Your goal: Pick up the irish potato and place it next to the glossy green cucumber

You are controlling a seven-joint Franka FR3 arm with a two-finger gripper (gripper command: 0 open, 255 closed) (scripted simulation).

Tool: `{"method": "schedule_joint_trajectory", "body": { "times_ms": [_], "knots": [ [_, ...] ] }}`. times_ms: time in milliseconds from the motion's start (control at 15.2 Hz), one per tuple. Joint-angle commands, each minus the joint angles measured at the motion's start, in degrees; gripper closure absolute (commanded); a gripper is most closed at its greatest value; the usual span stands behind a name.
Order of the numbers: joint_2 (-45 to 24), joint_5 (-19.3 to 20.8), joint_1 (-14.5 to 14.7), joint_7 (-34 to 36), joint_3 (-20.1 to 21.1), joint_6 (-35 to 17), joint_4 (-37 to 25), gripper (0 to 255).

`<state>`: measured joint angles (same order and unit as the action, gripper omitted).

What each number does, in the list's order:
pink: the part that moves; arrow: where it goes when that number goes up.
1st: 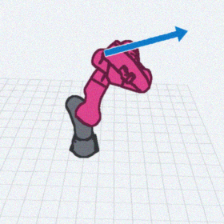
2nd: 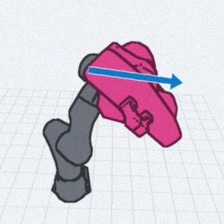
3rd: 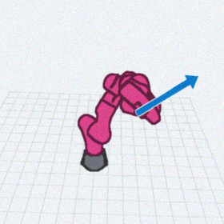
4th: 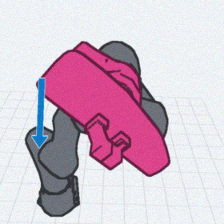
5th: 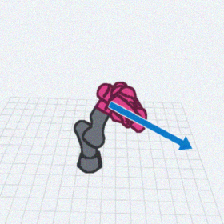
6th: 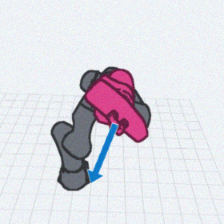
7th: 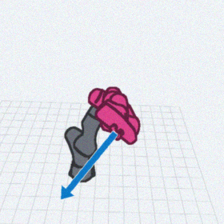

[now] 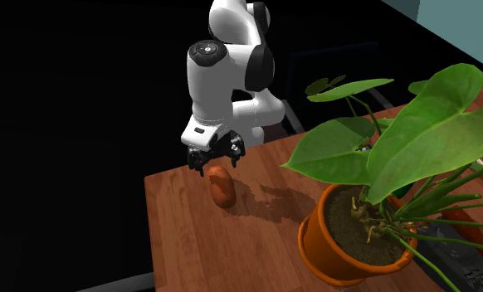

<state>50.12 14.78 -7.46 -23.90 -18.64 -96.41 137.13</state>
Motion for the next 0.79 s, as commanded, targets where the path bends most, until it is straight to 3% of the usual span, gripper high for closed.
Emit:
{"method": "schedule_joint_trajectory", "body": {
  "times_ms": [0, 660, 726],
  "knots": [
    [0.3, 0.3, -0.1, 0.0, -0.3, -1.4, 1.6, 0],
    [0.4, 0.7, -0.3, 0.1, -0.8, -3.3, 3.6, 0],
    [0.4, 0.7, -0.3, 0.1, -0.8, -3.3, 3.6, 255]
  ]
}}
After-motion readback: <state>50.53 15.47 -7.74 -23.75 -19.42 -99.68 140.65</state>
